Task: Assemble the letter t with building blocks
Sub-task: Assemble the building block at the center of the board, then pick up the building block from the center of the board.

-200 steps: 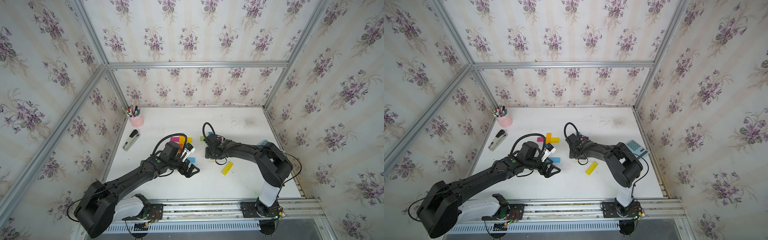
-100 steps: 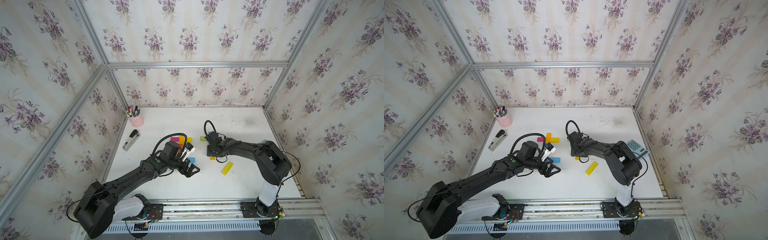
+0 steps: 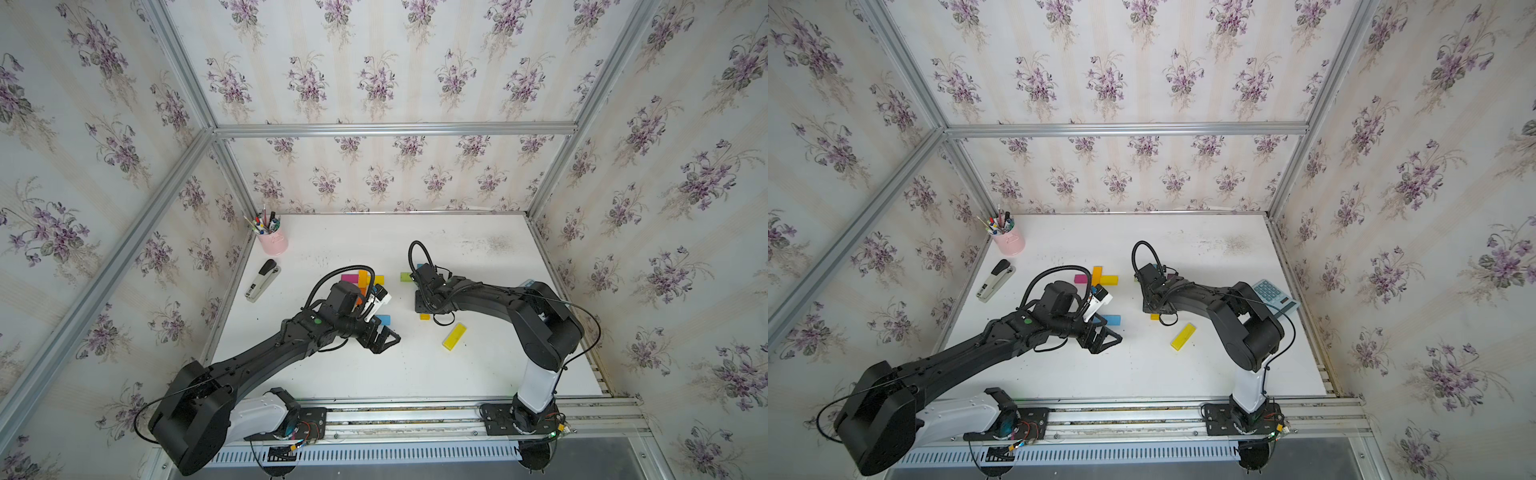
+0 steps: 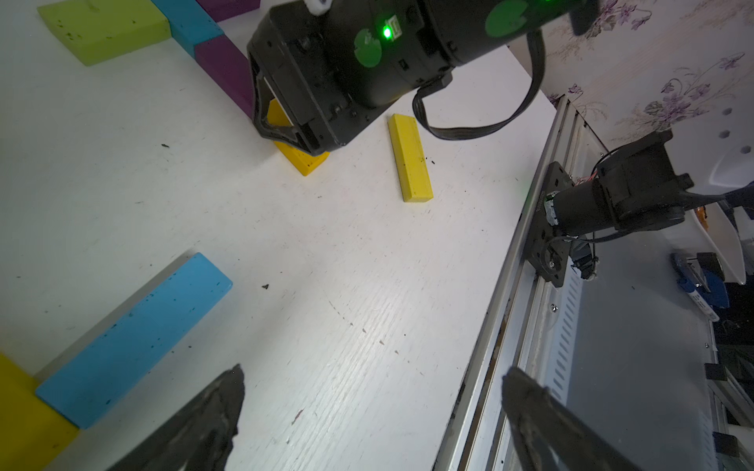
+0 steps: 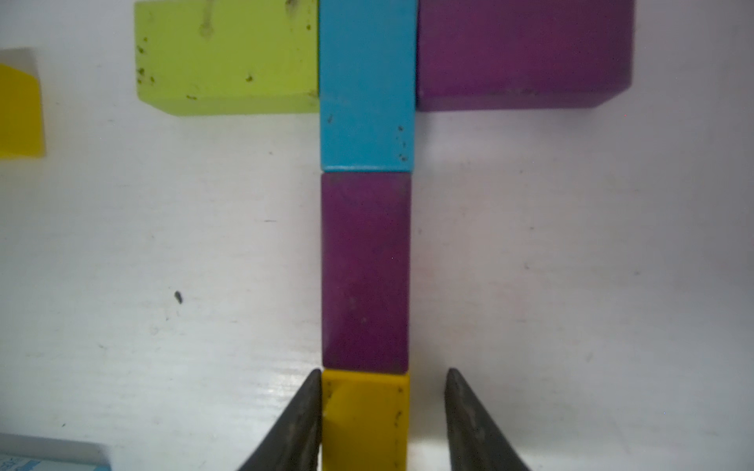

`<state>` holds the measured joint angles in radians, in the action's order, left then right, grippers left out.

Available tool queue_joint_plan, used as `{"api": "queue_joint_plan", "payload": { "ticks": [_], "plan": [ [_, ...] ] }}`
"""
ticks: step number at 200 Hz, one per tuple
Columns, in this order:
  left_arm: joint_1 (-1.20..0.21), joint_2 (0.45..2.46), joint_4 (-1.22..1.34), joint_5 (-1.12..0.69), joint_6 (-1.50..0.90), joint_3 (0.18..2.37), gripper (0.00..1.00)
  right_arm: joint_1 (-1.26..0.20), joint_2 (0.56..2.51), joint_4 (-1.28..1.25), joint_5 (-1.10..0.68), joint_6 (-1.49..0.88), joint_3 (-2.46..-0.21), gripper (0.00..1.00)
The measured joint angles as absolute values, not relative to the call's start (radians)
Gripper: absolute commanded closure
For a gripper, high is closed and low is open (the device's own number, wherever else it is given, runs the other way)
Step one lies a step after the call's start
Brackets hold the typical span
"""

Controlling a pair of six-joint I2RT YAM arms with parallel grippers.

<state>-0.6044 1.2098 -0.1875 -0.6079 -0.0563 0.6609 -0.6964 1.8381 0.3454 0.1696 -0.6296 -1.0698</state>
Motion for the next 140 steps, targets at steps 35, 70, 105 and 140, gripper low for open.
{"api": "queue_joint_plan", "payload": {
  "ticks": [35, 70, 105, 140],
  "plan": [
    [-0.604, 1.21, -0.187, -0.61, -0.056, 0.661, 0.0, -0.696, 1.836, 0.337, 0.17, -0.629, -1.066, 0.46],
    [-0.604, 1.211, -0.188, -0.612, -0.056, 0.662, 0.0, -0.695, 1.817, 0.336, 0.144, -0.616, -1.062, 0.32],
    [-0.604, 1.224, -0.184, -0.609, -0.056, 0.683, 0.0, -0.694, 1.706, 0.379, 0.156, -0.572, -1.091, 0.16],
    [-0.604, 1.24, -0.178, -0.606, -0.056, 0.691, 0.0, -0.694, 1.566, 0.385, 0.182, -0.543, -1.091, 0.0]
  ]
}}
